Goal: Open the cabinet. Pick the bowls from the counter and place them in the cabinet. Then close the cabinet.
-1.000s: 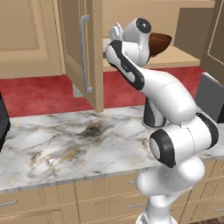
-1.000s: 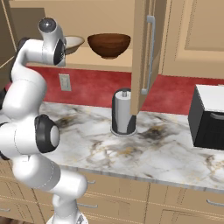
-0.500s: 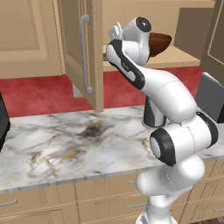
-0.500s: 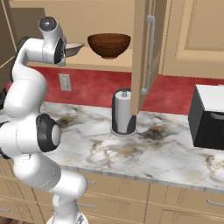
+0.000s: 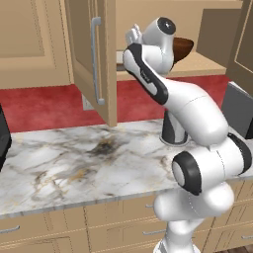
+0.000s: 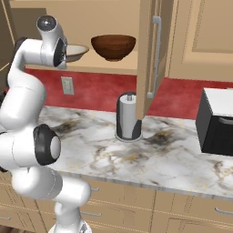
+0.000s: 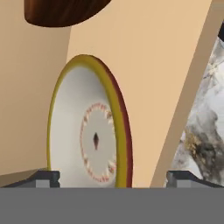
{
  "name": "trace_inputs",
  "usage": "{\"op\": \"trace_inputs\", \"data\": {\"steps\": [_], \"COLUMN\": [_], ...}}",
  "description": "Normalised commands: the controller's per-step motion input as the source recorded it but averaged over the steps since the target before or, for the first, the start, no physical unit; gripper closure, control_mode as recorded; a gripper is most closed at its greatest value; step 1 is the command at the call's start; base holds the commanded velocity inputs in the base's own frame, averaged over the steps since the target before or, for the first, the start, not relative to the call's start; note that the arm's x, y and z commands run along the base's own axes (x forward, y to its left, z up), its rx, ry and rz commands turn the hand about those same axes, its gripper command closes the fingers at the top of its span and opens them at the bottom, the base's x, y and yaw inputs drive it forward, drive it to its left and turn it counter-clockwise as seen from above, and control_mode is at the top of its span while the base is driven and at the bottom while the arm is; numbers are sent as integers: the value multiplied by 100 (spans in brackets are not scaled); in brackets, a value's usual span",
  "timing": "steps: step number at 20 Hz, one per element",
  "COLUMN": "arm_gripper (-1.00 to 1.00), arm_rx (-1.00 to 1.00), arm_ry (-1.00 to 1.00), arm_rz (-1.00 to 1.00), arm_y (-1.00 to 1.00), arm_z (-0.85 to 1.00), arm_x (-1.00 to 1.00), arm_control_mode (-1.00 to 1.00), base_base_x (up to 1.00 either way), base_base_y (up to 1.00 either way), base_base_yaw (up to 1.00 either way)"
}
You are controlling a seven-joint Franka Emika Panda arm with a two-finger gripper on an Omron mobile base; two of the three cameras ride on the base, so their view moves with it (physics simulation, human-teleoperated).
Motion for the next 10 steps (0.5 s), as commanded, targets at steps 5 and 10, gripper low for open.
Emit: {"op": "trace_inputs", "data": {"steps": [5, 10], "arm_gripper": [-100, -100], "arm_rx": [0, 2], "arm_ry": [0, -5], "arm_rz": [-3, -3], "arm_y": [-39, -56], "arm_z": [10, 3], "arm_x": [-98, -100], "arm_control_mode": [-100, -100], "base_base_x": [0, 0], "base_base_y": [0, 0], "base_base_yaw": [0, 0]}}
